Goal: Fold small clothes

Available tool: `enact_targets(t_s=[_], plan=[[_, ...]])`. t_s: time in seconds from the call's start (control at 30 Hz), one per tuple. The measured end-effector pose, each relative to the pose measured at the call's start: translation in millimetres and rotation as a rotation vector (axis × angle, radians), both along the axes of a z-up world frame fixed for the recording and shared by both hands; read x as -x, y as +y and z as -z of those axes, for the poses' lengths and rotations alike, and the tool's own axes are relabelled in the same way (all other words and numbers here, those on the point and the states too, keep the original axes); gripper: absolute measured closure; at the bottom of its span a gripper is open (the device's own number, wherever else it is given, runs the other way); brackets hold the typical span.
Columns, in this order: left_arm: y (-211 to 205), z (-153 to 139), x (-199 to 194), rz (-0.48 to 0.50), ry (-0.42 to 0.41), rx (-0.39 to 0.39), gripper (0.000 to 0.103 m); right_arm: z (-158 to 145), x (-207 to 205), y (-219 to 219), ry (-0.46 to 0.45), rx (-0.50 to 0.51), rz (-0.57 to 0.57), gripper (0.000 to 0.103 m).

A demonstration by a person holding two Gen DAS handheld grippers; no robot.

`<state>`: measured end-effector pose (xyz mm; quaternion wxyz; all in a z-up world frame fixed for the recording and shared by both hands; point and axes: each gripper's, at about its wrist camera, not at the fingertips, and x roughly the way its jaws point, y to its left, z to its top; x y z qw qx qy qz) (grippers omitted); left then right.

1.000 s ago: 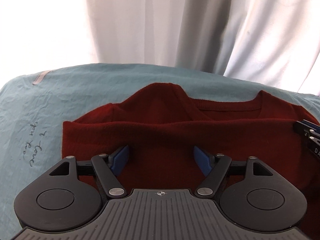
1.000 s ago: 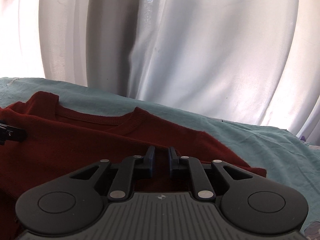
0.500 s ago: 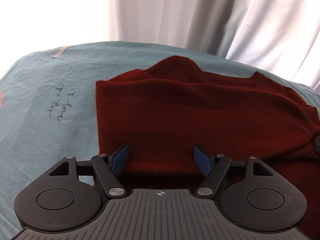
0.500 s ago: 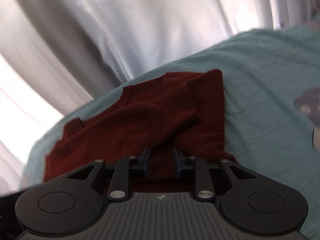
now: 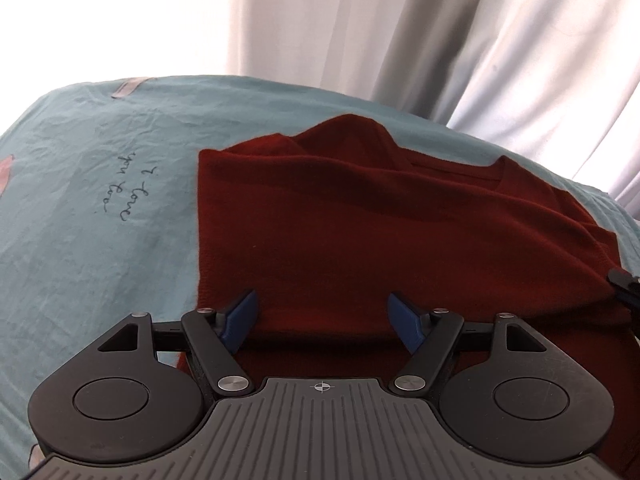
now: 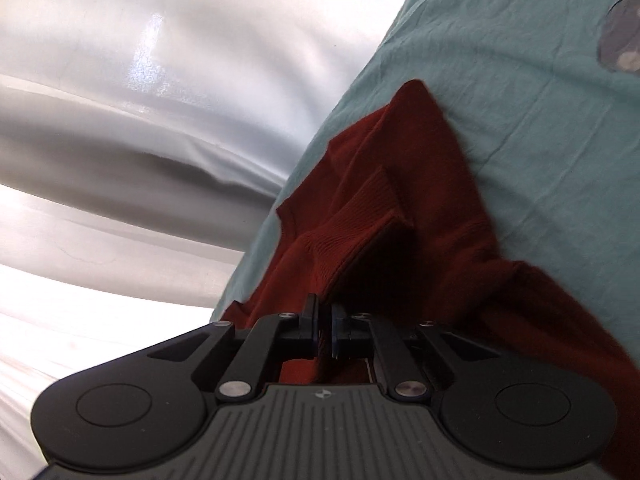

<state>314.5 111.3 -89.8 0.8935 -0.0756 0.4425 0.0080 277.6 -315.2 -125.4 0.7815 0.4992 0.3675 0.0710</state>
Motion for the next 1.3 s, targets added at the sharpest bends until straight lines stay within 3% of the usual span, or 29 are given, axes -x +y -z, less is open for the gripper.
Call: enact_targets(t_s=[0.1,0.3,0.43,0.47,0.53,0.6,0.67,0.73,0.83,0.97,1.17,1.3], plan=[[1,2,0,-0.001,0.009,-0.005,0.026,-4,-1,7,0.036,0.255,-0.027,0.1],[-2,1,6,0.01,0.013,-0.031,0.026,-21,-10,41,-0.027,0.587,-0.146,0.101],[-4,2,18,0.023,0.02,-0.131,0.025,-35,7,62,-0.024,0.902,-0.162,0.1],[-3,2,22,0.008,0.041,-0.164,0.025,-42,23,58,-0.053,0.916,-0.158,0.099],[3,-1,35,-0.028,0.073,-0.188,0.026,-54,53,47,-0.132,0.858,-0.173,0.087],[12,-9,59,-0.038,0.059,-0.133,0.025,-64,90,32,-0.212,0.749,-0.252,0.065],[20,-17,89,-0.041,0.057,-0.083,0.024,-70,123,21,-0.246,0.676,-0.365,0.059],[25,-21,119,-0.049,0.071,-0.062,0.021,-71,159,11,-0.224,0.618,-0.476,0.056],[35,-19,161,-0.072,0.135,-0.06,0.021,-61,204,-5,-0.071,0.577,-0.518,0.055],[50,-8,200,-0.12,0.248,-0.066,0.021,-46,242,-28,0.089,0.59,-0.463,0.055],[70,-5,229,-0.181,0.277,-0.023,0.027,-34,254,-49,0.136,0.502,-0.427,0.058],[72,-5,236,-0.176,0.287,0.074,0.039,-29,252,-56,0.142,0.414,-0.417,0.069]])
